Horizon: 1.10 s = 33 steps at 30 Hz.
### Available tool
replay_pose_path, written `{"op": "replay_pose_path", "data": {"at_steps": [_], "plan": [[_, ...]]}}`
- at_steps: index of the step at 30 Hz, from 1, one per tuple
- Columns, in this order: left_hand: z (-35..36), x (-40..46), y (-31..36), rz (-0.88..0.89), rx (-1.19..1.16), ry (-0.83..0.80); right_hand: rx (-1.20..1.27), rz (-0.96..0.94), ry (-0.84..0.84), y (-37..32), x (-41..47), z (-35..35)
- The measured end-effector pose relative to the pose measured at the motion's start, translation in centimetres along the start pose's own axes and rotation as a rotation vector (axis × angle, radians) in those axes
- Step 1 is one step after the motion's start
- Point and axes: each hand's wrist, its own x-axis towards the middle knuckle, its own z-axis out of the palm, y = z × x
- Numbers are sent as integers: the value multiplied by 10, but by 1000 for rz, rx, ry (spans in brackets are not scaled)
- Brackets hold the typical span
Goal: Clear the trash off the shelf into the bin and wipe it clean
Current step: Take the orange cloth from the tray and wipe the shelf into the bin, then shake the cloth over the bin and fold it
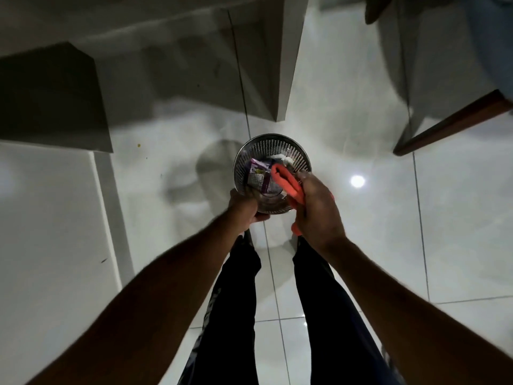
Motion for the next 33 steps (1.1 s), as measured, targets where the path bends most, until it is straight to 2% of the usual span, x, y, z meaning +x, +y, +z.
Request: {"op": "replay_pose_path", "data": {"at_steps": [3, 5, 7, 11, 14, 17, 19, 22, 27, 30, 33], "plan": [[-9, -11, 7, -51, 125, -16, -67, -23, 24, -3, -10, -8], [-15, -32, 23, -81, 288, -57, -85, -37, 48, -9, -21, -12], [-17, -70, 50, -62, 426, -140, -78, -60, 92, -23, -36, -21], [-10, -173, 117, -6, 470, -392, -120, -182, 239, -64, -77, -50], [-10, -260, 158, 280, 591, -512, -167, -231, 381, -104, -118, -84], [-14, -350, 193, 624, 819, -574, -157, -187, 434, -147, -154, -119], [-21, -413, 220, 814, 929, -651, -78, -138, 471, -178, -175, -148], [-36, -495, 262, 1008, 1096, -748, 186, -67, 483, -218, -187, -190], [-40, -597, 337, 1198, 1375, -857, 655, -185, 504, -287, -160, -273], [-28, -632, 383, 1228, 1339, -822, 818, -248, 511, -317, -137, -316], [-4, -640, 432, 1312, 1261, -675, 907, -270, 560, -326, -114, -352]]}}
